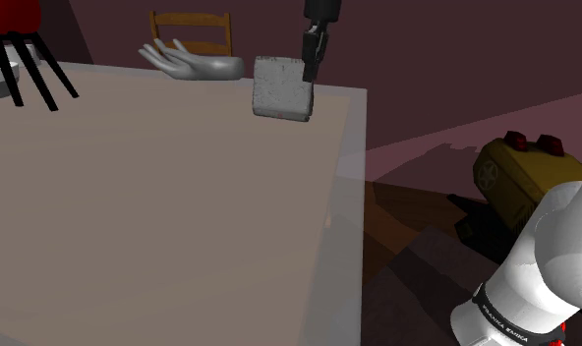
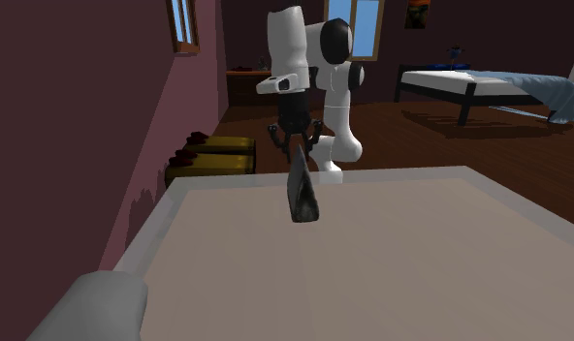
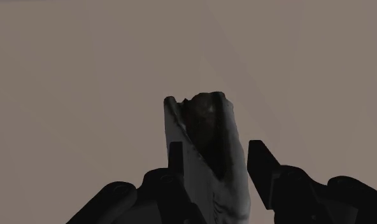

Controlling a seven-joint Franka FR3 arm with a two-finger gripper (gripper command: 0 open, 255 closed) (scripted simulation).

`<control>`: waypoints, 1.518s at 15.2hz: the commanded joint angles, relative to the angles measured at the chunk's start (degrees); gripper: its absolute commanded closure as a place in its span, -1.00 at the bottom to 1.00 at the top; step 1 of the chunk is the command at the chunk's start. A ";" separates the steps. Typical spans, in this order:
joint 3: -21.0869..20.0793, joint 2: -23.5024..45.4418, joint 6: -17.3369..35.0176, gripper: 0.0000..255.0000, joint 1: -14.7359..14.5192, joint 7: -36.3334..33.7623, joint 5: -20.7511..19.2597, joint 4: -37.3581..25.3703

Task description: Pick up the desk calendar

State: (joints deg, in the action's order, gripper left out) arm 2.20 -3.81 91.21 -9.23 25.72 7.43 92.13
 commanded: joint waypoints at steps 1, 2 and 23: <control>-0.02 0.02 0.02 1.00 -0.01 0.00 0.01 0.07; -0.01 0.01 0.03 1.00 -0.01 0.00 0.01 0.09; 0.29 5.98 -13.70 1.00 0.26 -1.31 0.46 -19.67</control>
State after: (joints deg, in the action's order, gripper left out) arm 2.46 1.87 78.07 -9.00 24.44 7.86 73.36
